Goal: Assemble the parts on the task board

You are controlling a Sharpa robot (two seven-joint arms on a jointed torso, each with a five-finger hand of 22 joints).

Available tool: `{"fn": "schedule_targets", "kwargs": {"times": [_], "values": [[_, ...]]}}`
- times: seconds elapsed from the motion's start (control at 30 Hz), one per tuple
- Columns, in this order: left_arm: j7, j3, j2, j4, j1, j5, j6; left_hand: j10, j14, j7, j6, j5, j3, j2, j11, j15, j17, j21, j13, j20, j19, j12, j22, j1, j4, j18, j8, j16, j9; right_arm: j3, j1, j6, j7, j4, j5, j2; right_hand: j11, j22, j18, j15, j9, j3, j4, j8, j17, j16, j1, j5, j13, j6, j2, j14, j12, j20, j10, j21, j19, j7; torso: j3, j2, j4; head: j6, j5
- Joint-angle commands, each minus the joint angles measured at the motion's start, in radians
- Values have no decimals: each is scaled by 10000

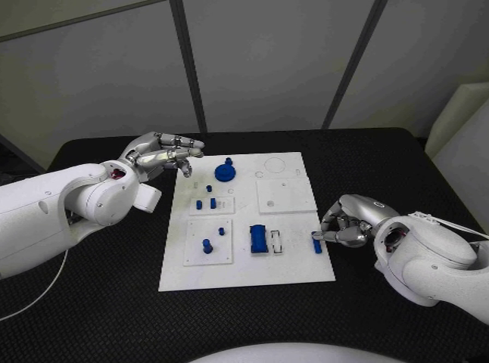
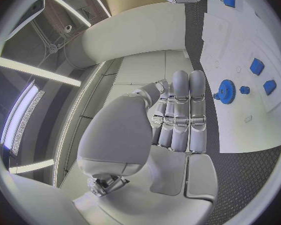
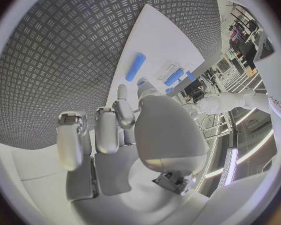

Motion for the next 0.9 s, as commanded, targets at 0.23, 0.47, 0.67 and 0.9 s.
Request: {"fn": "schedule_targets", "kwargs": {"times": [0.23, 0.47, 0.67, 0.9], "values": [[40, 6, -2, 8, -11, 37, 137, -69, 0, 25, 6, 52, -2, 63, -26, 27, -15, -63, 17, 33, -6, 69, -14, -24, -75, -169, -40, -67, 15, -1, 0, 912, -413, -55, -399, 144, 35, 2635, -151, 43, -43, -14, 129, 34, -19, -26, -45, 32, 1, 171, -107, 397, -64, 52, 37, 29, 1018, -24, -11, 1, 23, -3, 20], [34, 5, 5, -2, -19, 37, 147, -69, 0, 25, 6, 52, -2, 63, -26, 27, -15, -63, 17, 33, -6, 69, -14, -24, -75, -169, -40, -67, 15, -2, -2, 1202, -479, -99, -391, 288, 24, 2635, -151, 37, -55, -14, 147, 48, -5, -21, -46, 31, 13, 230, -119, 399, -53, 48, 43, 29, 1018, -37, -3, 11, 15, -29, 29], [29, 5, -3, -5, -23, 37, 144, -69, 0, 25, 6, 52, -2, 63, -26, 27, -15, -63, 17, 33, -6, 69, -14, -24, -75, -169, -40, -67, 15, -5, -9, 1477, -502, -134, -366, 392, 6, 2635, -151, 22, -72, 7, 131, 59, 2, -20, 23, 32, 21, 306, -137, 400, -53, 38, 45, 29, 1018, -62, -13, 9, 13, -61, 23], [12, 5, -2, -17, -26, 37, 157, -69, 0, 25, 6, 52, -2, 63, -26, 27, -15, -63, 17, 33, -6, 69, -14, -24, -75, -169, -40, -67, 15, -7, -67, 1679, -515, -181, -387, 539, -27, 2635, -151, -8, -116, 108, 33, 45, 29, -11, 346, 31, 39, 386, -131, 406, -51, 11, 48, 29, 1018, -95, -9, 1, 25, -67, -11]]}}
